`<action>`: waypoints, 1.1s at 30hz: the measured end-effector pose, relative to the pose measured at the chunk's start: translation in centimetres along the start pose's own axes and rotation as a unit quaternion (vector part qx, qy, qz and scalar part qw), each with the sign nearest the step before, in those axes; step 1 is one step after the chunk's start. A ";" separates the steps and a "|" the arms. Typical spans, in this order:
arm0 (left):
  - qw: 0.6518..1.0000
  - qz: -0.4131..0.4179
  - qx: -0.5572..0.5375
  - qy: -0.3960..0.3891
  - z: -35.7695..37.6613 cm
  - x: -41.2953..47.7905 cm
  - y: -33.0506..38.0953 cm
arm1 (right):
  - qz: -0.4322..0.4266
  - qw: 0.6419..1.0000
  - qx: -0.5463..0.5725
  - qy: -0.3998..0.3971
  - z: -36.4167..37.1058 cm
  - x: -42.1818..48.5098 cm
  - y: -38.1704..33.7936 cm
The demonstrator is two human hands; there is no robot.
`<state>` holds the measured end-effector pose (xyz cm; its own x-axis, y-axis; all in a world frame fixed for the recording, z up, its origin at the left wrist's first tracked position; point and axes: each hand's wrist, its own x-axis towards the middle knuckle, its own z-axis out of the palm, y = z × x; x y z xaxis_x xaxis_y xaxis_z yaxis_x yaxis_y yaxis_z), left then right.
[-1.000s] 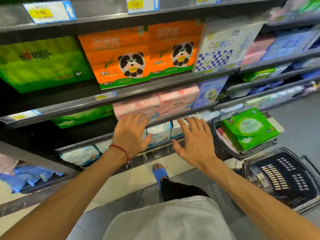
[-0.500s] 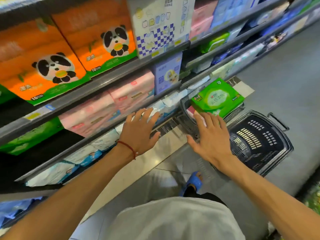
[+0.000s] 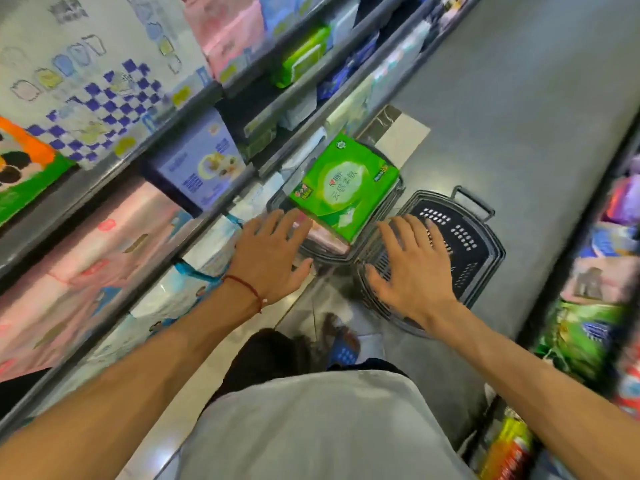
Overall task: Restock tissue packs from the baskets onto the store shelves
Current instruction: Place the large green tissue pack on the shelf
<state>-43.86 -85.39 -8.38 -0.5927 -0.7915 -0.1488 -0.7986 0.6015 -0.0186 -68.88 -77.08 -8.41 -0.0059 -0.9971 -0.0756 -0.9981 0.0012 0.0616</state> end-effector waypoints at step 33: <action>0.800 -0.432 -0.376 -0.181 24.7 31.5 -2.9 | -0.027 0.979 0.095 -0.178 27.0 37.7 13.1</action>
<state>-57.68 -109.38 -37.47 0.1755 -0.7117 -0.6802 -0.8114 -0.4958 0.3095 -83.83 -112.64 -37.36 0.0591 -0.9067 -0.4176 -0.9907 -0.0019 -0.1362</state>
